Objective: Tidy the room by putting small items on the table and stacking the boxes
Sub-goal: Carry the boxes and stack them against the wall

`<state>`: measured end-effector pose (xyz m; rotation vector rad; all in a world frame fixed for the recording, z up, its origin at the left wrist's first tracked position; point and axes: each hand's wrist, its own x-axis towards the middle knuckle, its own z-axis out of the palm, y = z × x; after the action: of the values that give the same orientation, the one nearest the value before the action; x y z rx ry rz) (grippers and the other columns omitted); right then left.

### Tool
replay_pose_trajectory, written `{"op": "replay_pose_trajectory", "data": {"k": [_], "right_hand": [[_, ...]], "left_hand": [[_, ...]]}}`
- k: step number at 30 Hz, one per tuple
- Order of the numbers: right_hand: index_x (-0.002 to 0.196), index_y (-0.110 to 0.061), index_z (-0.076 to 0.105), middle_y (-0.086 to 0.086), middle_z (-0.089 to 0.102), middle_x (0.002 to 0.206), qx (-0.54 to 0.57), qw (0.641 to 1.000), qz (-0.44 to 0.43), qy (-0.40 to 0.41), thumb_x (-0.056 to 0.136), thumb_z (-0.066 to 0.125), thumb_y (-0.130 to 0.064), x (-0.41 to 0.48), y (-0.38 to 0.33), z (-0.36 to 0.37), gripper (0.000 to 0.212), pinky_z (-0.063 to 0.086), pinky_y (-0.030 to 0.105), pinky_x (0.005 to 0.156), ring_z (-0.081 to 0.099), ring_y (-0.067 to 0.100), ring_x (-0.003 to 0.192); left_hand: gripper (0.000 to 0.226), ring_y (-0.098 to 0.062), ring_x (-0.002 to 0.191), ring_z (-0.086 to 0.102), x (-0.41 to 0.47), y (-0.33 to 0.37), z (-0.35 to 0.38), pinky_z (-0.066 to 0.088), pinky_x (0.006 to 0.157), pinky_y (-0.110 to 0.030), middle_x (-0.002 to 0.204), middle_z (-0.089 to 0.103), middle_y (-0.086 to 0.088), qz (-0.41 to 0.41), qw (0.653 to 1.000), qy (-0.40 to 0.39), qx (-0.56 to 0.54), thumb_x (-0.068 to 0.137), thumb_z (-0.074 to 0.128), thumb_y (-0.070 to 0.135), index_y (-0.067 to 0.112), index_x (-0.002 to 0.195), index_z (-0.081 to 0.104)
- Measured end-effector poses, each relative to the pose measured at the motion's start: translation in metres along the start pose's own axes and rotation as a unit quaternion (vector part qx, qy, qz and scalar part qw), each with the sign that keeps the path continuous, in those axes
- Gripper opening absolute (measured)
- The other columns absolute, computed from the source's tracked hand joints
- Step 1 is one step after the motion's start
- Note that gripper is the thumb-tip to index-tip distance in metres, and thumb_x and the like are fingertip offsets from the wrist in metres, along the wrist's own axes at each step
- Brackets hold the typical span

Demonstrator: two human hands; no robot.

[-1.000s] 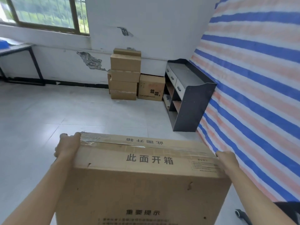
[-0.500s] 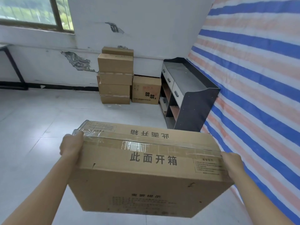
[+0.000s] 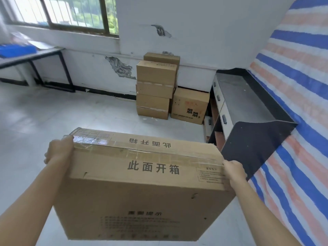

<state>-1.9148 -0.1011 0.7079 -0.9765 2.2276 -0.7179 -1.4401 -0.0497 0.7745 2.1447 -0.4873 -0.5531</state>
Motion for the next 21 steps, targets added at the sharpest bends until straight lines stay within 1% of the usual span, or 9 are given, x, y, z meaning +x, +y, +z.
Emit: {"op": "replay_pose_trajectory", "data": {"k": [3,5,7,8,10,12,15,18,21], "right_hand": [[0.104,-0.011,0.059,0.014,0.056,0.113,-0.031,0.999,-0.018,-0.041,0.087,0.045,-0.036,0.026,-0.036,0.041,0.033,0.039,0.041,0.087,0.047,0.037,0.107],[0.102,-0.012,0.059,0.012,0.057,0.108,-0.031,0.997,-0.031,-0.069,0.088,0.046,-0.036,0.039,-0.067,0.068,0.031,0.039,0.042,0.09,0.047,0.036,0.106],[0.094,-0.009,0.057,0.011,0.057,0.094,-0.029,0.993,-0.058,-0.097,0.091,0.046,-0.033,0.053,-0.101,0.097,0.027,0.039,0.039,0.083,0.048,0.032,0.093],[0.091,-0.007,0.056,0.01,0.056,0.088,-0.035,0.991,-0.077,-0.104,0.092,0.045,-0.031,0.06,-0.119,0.112,0.026,0.039,0.036,0.078,0.047,0.029,0.086],[0.087,-0.008,0.056,0.01,0.056,0.085,-0.06,0.986,-0.104,-0.113,0.091,0.044,-0.03,0.075,-0.156,0.141,0.025,0.04,0.036,0.076,0.049,0.028,0.084],[0.084,-0.011,0.056,0.01,0.059,0.086,-0.079,0.982,-0.121,-0.119,0.089,0.044,-0.032,0.092,-0.192,0.168,0.025,0.042,0.036,0.075,0.053,0.028,0.085],[0.08,-0.012,0.054,0.008,0.057,0.08,-0.098,0.98,-0.124,-0.12,0.089,0.045,-0.035,0.125,-0.244,0.202,0.026,0.039,0.033,0.068,0.053,0.026,0.079],[0.075,-0.012,0.049,0.007,0.051,0.072,-0.099,0.981,-0.132,-0.097,0.09,0.045,-0.032,0.16,-0.295,0.226,0.026,0.036,0.032,0.066,0.049,0.023,0.071],[0.082,-0.01,0.052,0.006,0.052,0.075,-0.072,0.987,-0.12,-0.075,0.092,0.046,-0.028,0.199,-0.328,0.242,0.021,0.035,0.032,0.066,0.045,0.02,0.068]], "left_hand": [[0.049,-0.045,0.109,0.052,0.028,-0.011,-0.001,0.041,0.096,-0.046,0.116,0.057,-0.025,-0.07,0.996,0.032,-0.039,0.081,0.049,0.036,-0.001,0.112,0.055],[0.048,-0.043,0.11,0.054,0.05,-0.014,-0.003,0.043,0.089,-0.043,0.118,0.057,-0.025,-0.097,0.991,0.055,-0.067,0.082,0.053,0.031,-0.004,0.115,0.055],[0.052,-0.043,0.11,0.054,0.074,-0.013,-0.004,0.043,0.093,-0.045,0.12,0.057,-0.025,-0.118,0.986,0.072,-0.095,0.08,0.054,0.032,-0.004,0.117,0.054],[0.056,-0.043,0.109,0.055,0.09,-0.013,-0.004,0.043,0.095,-0.046,0.119,0.058,-0.024,-0.129,0.984,0.075,-0.1,0.077,0.054,0.037,-0.001,0.117,0.055],[0.067,-0.043,0.105,0.057,0.143,-0.025,0.002,0.043,0.099,-0.05,0.116,0.061,-0.02,-0.151,0.98,0.084,-0.101,0.063,0.052,0.049,0.006,0.114,0.058],[0.073,-0.042,0.105,0.058,0.199,-0.031,0.013,0.044,0.098,-0.052,0.116,0.061,-0.019,-0.173,0.976,0.089,-0.101,0.055,0.049,0.053,0.01,0.114,0.059],[0.066,-0.042,0.11,0.054,0.227,0.017,0.033,0.041,0.101,-0.048,0.12,0.058,-0.02,-0.177,0.976,0.075,-0.099,0.066,0.049,0.048,0.006,0.116,0.058],[0.057,-0.043,0.112,0.051,0.26,0.066,0.061,0.038,0.104,-0.046,0.121,0.057,-0.022,-0.152,0.978,0.082,-0.118,0.074,0.05,0.043,0.003,0.114,0.058],[0.052,-0.042,0.114,0.05,0.302,0.103,0.094,0.033,0.103,-0.043,0.122,0.057,-0.022,-0.131,0.98,0.091,-0.117,0.082,0.049,0.039,0.001,0.118,0.056]]}}
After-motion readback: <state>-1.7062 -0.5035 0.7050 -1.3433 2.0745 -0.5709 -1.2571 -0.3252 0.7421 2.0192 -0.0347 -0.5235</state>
